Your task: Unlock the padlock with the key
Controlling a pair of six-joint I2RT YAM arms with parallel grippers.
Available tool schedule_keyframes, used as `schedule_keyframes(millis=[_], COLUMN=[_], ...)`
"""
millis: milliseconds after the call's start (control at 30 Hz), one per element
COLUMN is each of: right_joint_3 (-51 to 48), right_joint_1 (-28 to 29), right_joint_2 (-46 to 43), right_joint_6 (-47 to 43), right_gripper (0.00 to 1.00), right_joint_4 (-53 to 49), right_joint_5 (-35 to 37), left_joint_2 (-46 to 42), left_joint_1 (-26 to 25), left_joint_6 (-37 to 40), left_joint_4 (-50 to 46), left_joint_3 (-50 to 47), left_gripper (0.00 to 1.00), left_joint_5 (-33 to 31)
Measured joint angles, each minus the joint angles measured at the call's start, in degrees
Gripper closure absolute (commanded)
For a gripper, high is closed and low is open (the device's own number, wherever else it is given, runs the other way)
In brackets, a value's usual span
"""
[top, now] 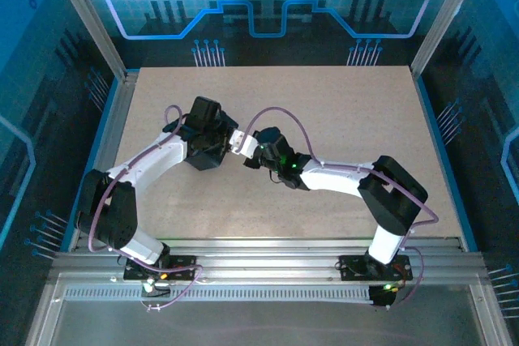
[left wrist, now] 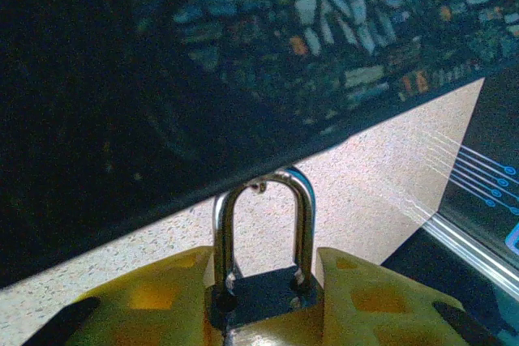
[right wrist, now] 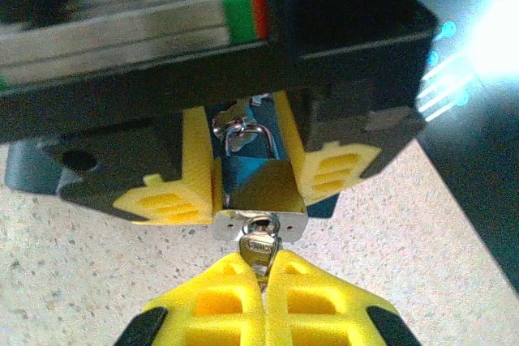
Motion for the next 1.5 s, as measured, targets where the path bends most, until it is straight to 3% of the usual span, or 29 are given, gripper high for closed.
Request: schedule_keyframes(millis=[233, 400, 733, 867, 1033, 1300, 1500], right_joint_3=[0.0, 0.0, -0.2, -0.2, 1.2, 2.6, 4.0], right_joint_1=[1.4, 1.4, 1.4, 0.8, -0.2, -1.6, -2.2], right_joint_2=[2.0, 3.1, 3.7, 3.4, 2.0, 0.2, 0.1], right_joint_6=[-0.7, -6.5, -15.3, -14.6, -6.3, 22.4, 37.6], right_gripper=[0.83, 0.78, 1.0, 1.0, 1.0, 1.0, 1.0], right_joint_4=[3.3, 6.4, 8.5, 8.1, 3.0, -2.6, -5.4], right_joint_5=[3.2, 3.1, 2.3, 0.7, -2.4, -6.9, -9.2], left_joint_2=[-0.2, -1.0, -1.6, -1.7, -1.8, -2.2, -2.4], left_joint_1=[0.4, 0.4, 0.6, 0.6, 0.6, 0.6, 0.6], left_joint_6=[0.0, 0.0, 0.0, 0.0, 0.0, 0.0, 0.0], left_joint_4=[-0.6, -0.7, -1.3, -1.6, -1.6, -1.2, -1.1], left_joint_3=[0.0, -0.1, -0.1, -0.1, -0.1, -0.1, -0.1], left_gripper=[1.0, 1.0, 1.0, 1.0, 1.0, 1.0, 1.0], left_joint_5=[-1.2, -0.2, -1.1, -1.1, -0.4, 1.2, 1.1])
